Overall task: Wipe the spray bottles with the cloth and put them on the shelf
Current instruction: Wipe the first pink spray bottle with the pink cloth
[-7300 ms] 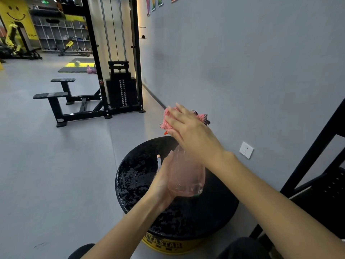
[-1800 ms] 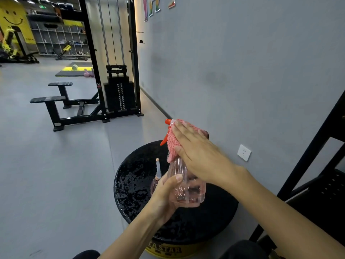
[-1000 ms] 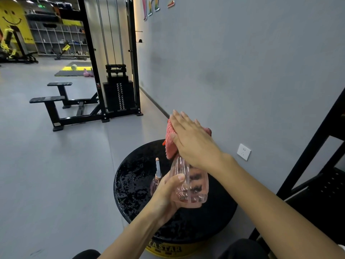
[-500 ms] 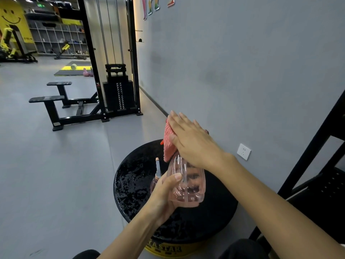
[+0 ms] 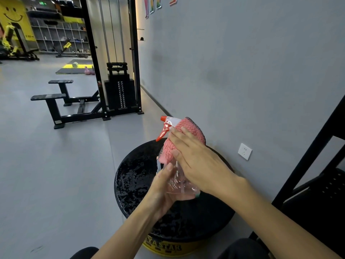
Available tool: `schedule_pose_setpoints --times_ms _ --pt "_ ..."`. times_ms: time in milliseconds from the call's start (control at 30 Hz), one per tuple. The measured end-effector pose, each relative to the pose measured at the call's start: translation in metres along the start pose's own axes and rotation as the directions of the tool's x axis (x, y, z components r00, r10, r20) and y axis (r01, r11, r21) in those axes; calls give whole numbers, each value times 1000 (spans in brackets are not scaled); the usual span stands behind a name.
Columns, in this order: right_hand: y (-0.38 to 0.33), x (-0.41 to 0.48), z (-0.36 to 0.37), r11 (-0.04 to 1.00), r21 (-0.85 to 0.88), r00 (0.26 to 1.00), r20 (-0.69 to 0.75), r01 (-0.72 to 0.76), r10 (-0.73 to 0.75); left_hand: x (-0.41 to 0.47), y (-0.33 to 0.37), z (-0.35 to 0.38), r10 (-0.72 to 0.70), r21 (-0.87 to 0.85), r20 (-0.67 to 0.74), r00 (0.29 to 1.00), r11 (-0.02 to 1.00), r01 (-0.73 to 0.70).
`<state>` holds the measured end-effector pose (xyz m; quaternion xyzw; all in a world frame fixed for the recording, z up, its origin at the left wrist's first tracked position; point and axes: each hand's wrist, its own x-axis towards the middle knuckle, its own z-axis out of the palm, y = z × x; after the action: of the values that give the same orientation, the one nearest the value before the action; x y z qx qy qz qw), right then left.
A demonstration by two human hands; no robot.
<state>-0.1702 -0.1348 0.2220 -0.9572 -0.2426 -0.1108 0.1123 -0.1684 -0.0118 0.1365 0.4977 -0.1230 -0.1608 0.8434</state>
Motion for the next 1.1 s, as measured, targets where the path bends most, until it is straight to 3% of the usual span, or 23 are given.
schedule_pose_setpoints --times_ms 167,467,733,867,1100 --pt "-6 -21 7 989 145 999 -33 -18 23 1 8 -3 76 -6 19 997 997 -76" --pt "-16 -30 26 922 381 980 -141 -75 138 -1 13 -2 67 42 44 997 997 -69" --pt "-11 -25 34 935 355 960 -254 -17 114 0 13 1 93 32 32 995 995 -94" --pt "-19 -41 53 967 254 945 -317 5 78 -1 14 -1 77 23 27 997 997 -78" --pt "-9 -20 43 974 197 931 -322 -109 170 -2 9 4 39 59 45 998 997 -42"
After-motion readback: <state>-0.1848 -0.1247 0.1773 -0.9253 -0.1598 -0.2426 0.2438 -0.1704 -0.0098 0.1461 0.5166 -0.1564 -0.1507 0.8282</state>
